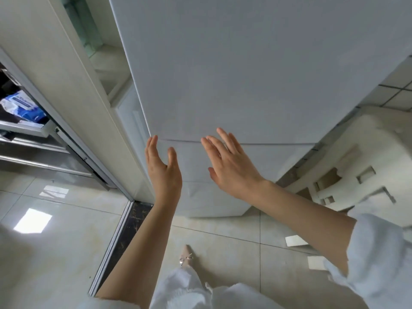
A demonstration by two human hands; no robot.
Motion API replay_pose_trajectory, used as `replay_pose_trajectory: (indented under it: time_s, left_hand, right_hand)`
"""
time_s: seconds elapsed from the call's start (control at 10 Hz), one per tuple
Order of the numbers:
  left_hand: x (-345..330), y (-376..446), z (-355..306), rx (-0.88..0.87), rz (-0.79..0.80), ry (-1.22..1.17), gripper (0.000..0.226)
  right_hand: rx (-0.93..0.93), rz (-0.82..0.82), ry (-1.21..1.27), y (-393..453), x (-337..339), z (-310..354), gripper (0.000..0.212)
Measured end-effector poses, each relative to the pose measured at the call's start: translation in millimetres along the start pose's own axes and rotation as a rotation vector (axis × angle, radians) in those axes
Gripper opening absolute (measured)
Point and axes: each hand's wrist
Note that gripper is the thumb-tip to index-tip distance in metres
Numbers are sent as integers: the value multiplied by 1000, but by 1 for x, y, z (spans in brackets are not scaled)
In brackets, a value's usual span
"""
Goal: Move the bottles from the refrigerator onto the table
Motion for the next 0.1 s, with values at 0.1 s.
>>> replay_pose_trajectory:
  time_s: [0.1]
  left_hand:
    - [8,-68,21,43,30,24,41]
  right_hand:
    - [-68,71,75,-68,-5,14,65]
Point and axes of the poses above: each hand's wrist, its own y-axis towards the middle knuckle, its own x-axis out of the back of the hand, z = x × y, and after that the axes turned 11 degrees about x, right-handed
